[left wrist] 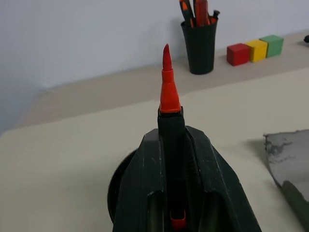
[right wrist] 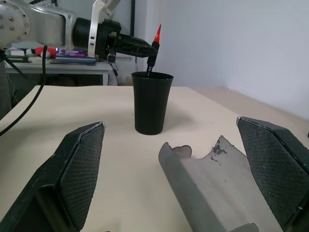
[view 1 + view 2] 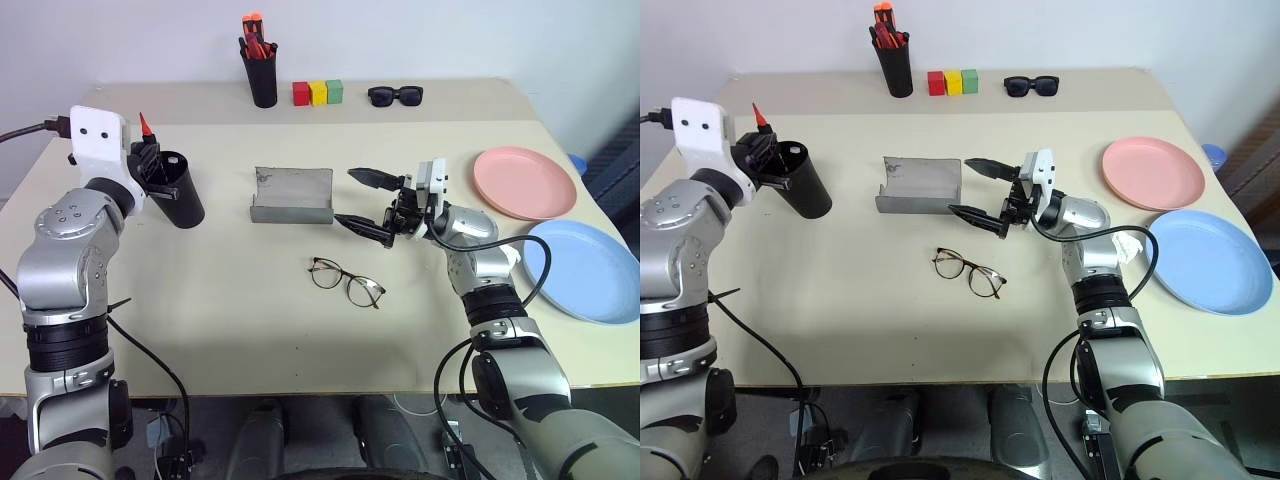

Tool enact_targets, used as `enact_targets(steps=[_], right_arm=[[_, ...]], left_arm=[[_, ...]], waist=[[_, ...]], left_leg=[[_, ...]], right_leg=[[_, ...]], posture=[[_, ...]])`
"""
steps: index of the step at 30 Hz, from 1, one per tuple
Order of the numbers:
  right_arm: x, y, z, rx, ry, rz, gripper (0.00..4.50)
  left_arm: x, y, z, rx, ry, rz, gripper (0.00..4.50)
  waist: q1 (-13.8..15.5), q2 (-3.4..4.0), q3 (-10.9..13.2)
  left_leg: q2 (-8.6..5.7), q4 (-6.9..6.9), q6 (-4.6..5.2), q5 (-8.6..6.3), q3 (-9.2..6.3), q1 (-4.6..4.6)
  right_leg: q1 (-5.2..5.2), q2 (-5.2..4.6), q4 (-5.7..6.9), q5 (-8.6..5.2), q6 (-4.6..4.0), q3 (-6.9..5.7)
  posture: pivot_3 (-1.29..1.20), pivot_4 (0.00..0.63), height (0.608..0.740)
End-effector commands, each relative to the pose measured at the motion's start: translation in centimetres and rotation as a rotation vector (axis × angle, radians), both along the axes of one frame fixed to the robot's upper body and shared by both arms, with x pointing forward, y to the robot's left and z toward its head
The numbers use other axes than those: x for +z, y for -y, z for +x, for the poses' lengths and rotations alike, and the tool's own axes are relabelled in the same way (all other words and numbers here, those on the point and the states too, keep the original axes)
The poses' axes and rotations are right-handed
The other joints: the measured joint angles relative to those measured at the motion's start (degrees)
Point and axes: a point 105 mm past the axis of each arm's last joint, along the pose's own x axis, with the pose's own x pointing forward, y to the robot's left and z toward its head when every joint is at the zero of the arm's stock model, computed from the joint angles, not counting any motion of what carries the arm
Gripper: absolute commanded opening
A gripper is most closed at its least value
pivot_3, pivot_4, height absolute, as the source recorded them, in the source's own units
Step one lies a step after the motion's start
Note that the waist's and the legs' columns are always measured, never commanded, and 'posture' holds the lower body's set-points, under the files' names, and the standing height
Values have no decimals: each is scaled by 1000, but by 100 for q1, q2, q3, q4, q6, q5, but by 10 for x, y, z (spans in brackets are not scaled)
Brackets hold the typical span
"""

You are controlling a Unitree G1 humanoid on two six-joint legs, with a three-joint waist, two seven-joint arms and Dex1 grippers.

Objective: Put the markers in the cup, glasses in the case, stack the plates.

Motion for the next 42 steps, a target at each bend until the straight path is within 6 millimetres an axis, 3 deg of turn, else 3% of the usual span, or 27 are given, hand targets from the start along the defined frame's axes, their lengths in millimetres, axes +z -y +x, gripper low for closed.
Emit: enact_targets(steps=[1,12,31,32,34,38,42], right_arm=[[11,0,-3,5,56,7,4500],[10,0,-4,3,56,6,4500],[8,3,-5,-9,53,7,4500],[7,3,-5,-10,53,7,4500],[7,3,-5,-11,53,8,4500],[7,4,-4,-16,54,7,4500],[7,6,-4,-24,52,6,4500]], left_arm=[[17,-2,-5,17,72,19,46],[2,-6,-5,39,37,13,46],[-3,-10,-5,48,23,23,46],[-3,-10,-5,48,20,25,958],[-4,-10,-4,48,19,27,1716],[2,-6,-5,31,44,24,3777],[16,2,-7,-17,107,-8,3777]], waist=[[1,0,0],[-3,0,0],[1,0,0],[1,0,0],[1,0,0],[2,0,0],[3,0,0]], left_leg=[[0,0,0,0,0,0],[0,0,0,0,0,0],[0,-1,0,0,0,0],[0,-1,0,0,0,0],[0,-1,0,0,0,0],[0,-1,0,0,0,0],[0,-1,0,0,0,0]], right_leg=[[0,0,0,0,0,0],[0,0,0,0,0,0],[0,0,0,0,0,0],[0,0,0,0,0,0],[0,0,0,0,0,0],[0,0,0,0,0,0],[0,0,-1,0,0,0]], posture=[[0,150,740],[0,150,740],[0,150,740],[0,150,740],[0,150,740],[0,150,740],[0,150,740]])
